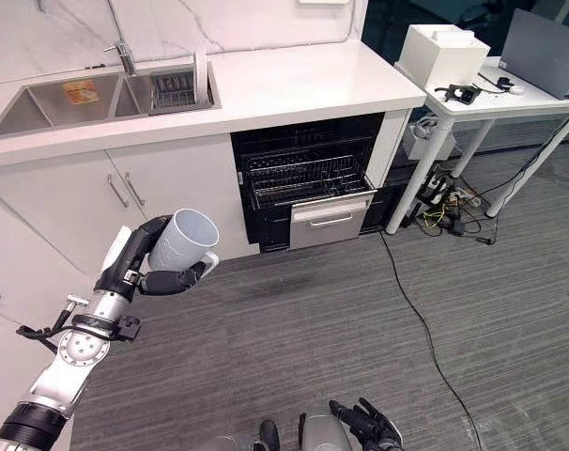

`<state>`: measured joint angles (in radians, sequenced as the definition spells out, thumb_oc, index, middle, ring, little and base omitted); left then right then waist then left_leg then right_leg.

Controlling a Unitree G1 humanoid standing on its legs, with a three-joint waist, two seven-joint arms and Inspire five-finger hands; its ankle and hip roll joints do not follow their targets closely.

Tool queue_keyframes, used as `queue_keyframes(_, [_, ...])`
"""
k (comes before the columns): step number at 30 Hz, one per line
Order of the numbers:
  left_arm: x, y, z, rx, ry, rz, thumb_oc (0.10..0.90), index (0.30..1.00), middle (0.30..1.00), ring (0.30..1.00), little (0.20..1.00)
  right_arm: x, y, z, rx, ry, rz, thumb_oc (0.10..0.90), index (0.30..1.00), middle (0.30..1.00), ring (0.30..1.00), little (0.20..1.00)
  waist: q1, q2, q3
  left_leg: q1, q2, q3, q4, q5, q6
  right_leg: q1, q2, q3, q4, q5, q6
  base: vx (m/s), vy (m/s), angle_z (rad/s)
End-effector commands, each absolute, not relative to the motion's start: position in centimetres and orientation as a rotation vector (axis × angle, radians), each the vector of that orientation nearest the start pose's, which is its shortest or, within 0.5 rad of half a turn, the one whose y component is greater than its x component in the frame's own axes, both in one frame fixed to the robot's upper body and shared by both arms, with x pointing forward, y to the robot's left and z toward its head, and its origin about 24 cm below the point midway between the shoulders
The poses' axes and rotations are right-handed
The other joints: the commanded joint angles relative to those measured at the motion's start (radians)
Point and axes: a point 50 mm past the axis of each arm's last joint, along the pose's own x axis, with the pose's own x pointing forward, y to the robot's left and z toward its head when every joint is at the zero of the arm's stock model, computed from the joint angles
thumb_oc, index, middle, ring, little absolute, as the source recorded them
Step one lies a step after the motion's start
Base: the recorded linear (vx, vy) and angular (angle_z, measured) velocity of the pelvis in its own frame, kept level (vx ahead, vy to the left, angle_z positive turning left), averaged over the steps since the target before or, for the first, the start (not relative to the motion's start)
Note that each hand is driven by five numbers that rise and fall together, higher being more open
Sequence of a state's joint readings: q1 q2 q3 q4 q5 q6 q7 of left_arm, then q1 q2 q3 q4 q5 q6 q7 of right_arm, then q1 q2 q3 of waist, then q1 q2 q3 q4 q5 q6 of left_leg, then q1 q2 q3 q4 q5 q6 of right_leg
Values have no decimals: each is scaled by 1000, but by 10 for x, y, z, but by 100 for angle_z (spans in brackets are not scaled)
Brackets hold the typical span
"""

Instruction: Place the dishes in the dishwasher.

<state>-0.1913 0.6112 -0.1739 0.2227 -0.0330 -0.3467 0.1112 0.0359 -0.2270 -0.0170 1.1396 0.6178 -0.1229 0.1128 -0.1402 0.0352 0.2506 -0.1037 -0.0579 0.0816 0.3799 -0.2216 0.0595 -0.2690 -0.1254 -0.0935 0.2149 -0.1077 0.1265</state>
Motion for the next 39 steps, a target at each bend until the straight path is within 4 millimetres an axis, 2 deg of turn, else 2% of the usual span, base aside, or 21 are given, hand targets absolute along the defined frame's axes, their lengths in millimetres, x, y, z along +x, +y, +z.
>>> queue_keyframes(1, [282,217,142,513,-565,-58,400,300,300,300,300,97,-267,-147,384,943,-530,800,900,900,900,900,-13,33,-28,105,16,-77,-80,-92,-6,-8,-31,63,85,123,55,252,-429,37])
queue_keyframes(3, [276,221,136,511,-559,-46,400,300,300,300,300,86,-263,-152,399,1013,-566,800,900,900,900,900,3,28,-42,119,50,-46,-80,-91,-25,34,-22,16,85,81,45,246,-462,18])
queue_keyframes(7, [270,217,132,488,-568,-18,400,300,300,300,300,75,-268,-154,390,1050,-597,800,900,900,900,900,10,29,-57,195,77,-34,-80,-86,-49,78,-8,4,85,45,12,225,-262,-6])
queue_keyframes(9, [269,213,134,470,-579,-24,400,300,300,300,300,72,-279,-151,364,1043,-619,800,900,900,900,900,23,20,-59,236,97,6,-80,66,-81,122,-2,-1,85,6,-20,239,-262,-20])
queue_keyframes(10, [271,206,143,452,-602,-50,400,300,300,300,300,74,-289,-147,381,1000,-640,800,900,900,900,900,38,6,-47,156,106,22,74,153,-100,173,4,8,85,-26,-56,206,-292,-7])
queue_keyframes(11, [272,204,146,446,-606,-55,400,300,300,300,300,77,-291,-145,376,984,-633,800,900,900,900,900,41,10,-43,115,103,19,127,166,-102,189,11,8,85,-36,-67,197,-251,9])
queue_keyframes(13, [274,204,148,428,-601,-52,400,300,300,300,300,85,-292,-143,359,961,-614,800,900,900,900,900,49,19,-43,68,83,5,118,160,-92,215,26,10,85,-54,-78,148,-48,5])
queue_keyframes(16, [276,208,147,417,-583,-38,400,300,300,300,300,94,-291,-141,341,955,-579,800,900,900,900,900,54,33,-45,89,36,-21,-27,125,-64,232,51,39,85,-73,-78,193,59,-9])
queue_keyframes(17, [277,209,147,417,-580,-39,400,300,300,300,300,96,-290,-141,336,956,-564,800,900,900,900,900,53,40,-41,85,32,-22,-80,122,-65,244,64,37,85,-86,-79,211,105,-16])
queue_keyframes(20, [277,209,146,414,-575,-33,400,300,300,300,300,95,-288,-142,326,978,-549,800,900,900,900,900,51,64,-39,11,30,-48,-80,65,-72,256,95,35,85,-104,-73,183,123,-5])
queue_keyframes(22, [276,213,143,410,-563,-14,400,300,300,300,300,92,-285,-145,305,1015,-526,800,900,900,900,900,60,75,-45,-25,18,-85,-80,68,-78,259,111,44,85,-112,-68,231,104,-7])
queue_keyframes(25, [275,216,141,415,-561,-20,400,300,300,300,300,82,-280,-149,285,1044,-518,800,900,900,900,900,62,76,-52,-45,21,-57,-80,66,-72,264,118,24,85,-121,-65,238,120,-27])
queue_keyframes(29, [273,218,136,425,-541,-35,400,300,300,300,300,83,-280,-147,302,994,-523,800,900,900,900,900,64,77,-60,-25,21,-59,-80,47,-54,268,116,4,85,-117,-65,176,152,-9])
queue_keyframes(32, [270,222,136,451,-544,-33,400,300,300,300,300,94,-273,-145,259,956,-423,800,900,900,900,900,65,82,-56,3,31,-58,-80,23,-32,297,137,-31,85,-114,-75,202,110,-2])
queue_keyframes(34, [269,224,136,459,-537,-24,400,300,300,300,300,101,-266,-145,236,947,-379,800,900,900,900,900,66,83,-50,17,37,-62,-80,14,-19,298,148,-51,98,-69,-67,120,3,3])
queue_keyframes(36, [270,225,135,454,-532,-19,400,300,300,300,300,109,-260,-143,241,920,-337,800,900,900,900,900,70,75,-38,29,42,-61,-80,3,-4,242,129,-65,196,-37,-48,92,-99,0])
queue_keyframes(39, [270,218,132,465,-532,-48,400,300,300,300,300,126,-252,-139,230,860,-264,800,900,900,900,900,85,66,-31,37,64,-61,-80,1,-14,246,64,-87,107,-25,-30,152,-239,-11])
